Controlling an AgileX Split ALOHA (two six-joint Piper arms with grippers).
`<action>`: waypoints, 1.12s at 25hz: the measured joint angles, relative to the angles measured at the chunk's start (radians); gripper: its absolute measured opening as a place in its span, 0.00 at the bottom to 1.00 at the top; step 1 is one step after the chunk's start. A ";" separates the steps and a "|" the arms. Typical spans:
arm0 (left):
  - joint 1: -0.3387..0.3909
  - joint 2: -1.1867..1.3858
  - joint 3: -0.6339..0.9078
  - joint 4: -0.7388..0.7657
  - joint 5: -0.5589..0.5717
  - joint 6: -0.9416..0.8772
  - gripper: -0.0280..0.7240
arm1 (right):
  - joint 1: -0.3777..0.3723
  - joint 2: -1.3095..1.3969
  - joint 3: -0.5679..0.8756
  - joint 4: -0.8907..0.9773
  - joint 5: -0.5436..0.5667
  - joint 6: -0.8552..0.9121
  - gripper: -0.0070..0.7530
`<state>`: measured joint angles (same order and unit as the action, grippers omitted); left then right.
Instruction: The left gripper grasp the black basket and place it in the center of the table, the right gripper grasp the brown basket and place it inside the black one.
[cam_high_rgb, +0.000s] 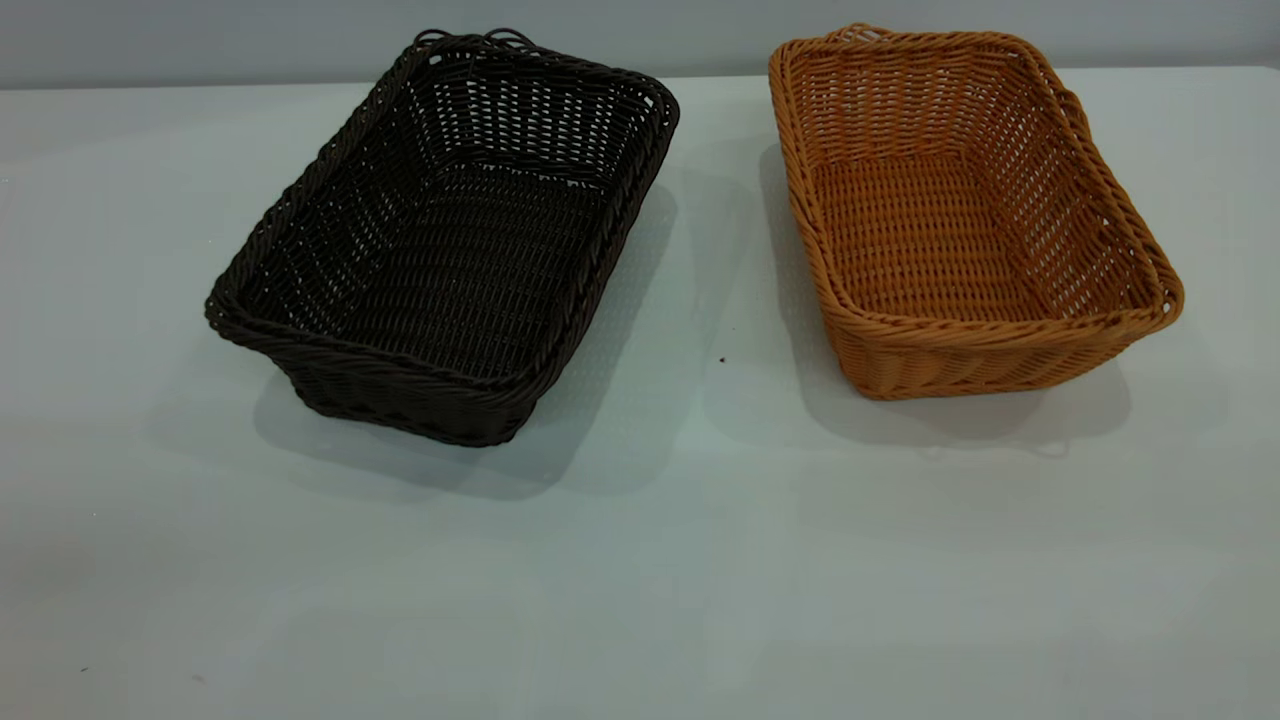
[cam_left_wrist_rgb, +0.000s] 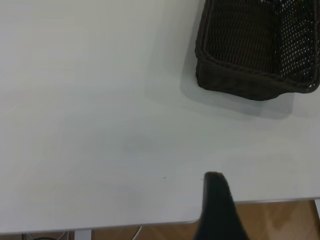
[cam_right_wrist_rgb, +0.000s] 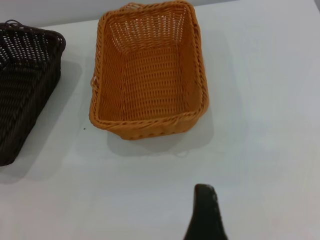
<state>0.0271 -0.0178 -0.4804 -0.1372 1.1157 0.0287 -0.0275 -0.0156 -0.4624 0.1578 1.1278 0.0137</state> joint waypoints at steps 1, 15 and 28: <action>0.000 0.000 0.000 0.000 0.000 0.000 0.62 | 0.000 0.000 0.000 0.001 0.000 0.000 0.63; 0.000 0.346 -0.041 0.042 -0.078 -0.011 0.65 | 0.000 0.457 -0.003 0.125 -0.032 -0.023 0.88; 0.000 1.056 -0.240 0.042 -0.485 0.128 0.79 | 0.021 1.233 -0.011 0.772 -0.289 -0.434 0.83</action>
<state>0.0271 1.0378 -0.7206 -0.0948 0.6305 0.1572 -0.0069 1.2177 -0.4735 0.9303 0.8383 -0.4203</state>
